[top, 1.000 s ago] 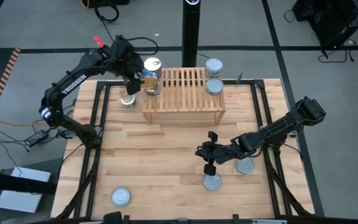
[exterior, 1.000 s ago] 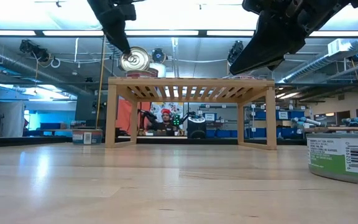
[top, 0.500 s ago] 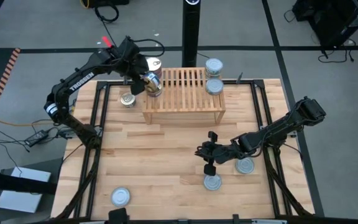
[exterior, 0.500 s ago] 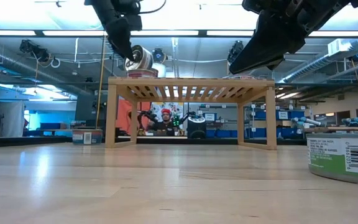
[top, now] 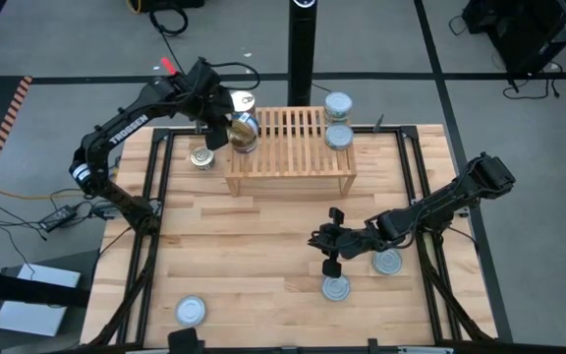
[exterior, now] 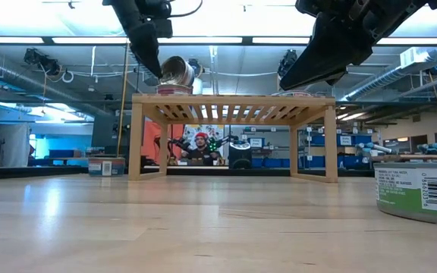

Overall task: Stack canned seafood by type on shelf
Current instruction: Stack the blue-pink tuna can on top of the other blue tuna can on the shelf

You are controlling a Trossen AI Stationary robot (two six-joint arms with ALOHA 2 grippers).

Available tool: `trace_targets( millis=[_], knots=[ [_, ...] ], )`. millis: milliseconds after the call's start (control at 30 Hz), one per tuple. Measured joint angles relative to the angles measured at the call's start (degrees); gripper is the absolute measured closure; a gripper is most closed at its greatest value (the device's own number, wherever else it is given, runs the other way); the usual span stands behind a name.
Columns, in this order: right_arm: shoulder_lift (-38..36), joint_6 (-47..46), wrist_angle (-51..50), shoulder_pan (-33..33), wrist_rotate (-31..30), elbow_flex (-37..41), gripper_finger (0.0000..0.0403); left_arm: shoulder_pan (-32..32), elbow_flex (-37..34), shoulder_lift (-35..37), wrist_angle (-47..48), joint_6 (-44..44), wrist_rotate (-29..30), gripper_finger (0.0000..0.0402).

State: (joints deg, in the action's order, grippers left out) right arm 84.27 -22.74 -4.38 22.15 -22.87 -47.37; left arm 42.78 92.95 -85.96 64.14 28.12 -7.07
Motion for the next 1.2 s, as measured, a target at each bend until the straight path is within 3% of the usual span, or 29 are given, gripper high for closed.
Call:
trace_targets(
  millis=[233,667,1200],
  knots=[
    [0.0,0.0,0.0,0.0,0.0,0.0,0.0360,0.0,0.1,0.9,0.0,0.1,1.1,0.0395],
    [0.0,0.0,0.0,0.0,0.0,0.0,0.0360,0.0,7.0,0.9,4.3,-4.5,0.9,0.0398],
    [0.0,0.3,0.6,0.0,0.0,0.0,0.0360,-0.1,7.2,-2.4,8.9,-17.8,-1.0,0.0398]
  ],
)
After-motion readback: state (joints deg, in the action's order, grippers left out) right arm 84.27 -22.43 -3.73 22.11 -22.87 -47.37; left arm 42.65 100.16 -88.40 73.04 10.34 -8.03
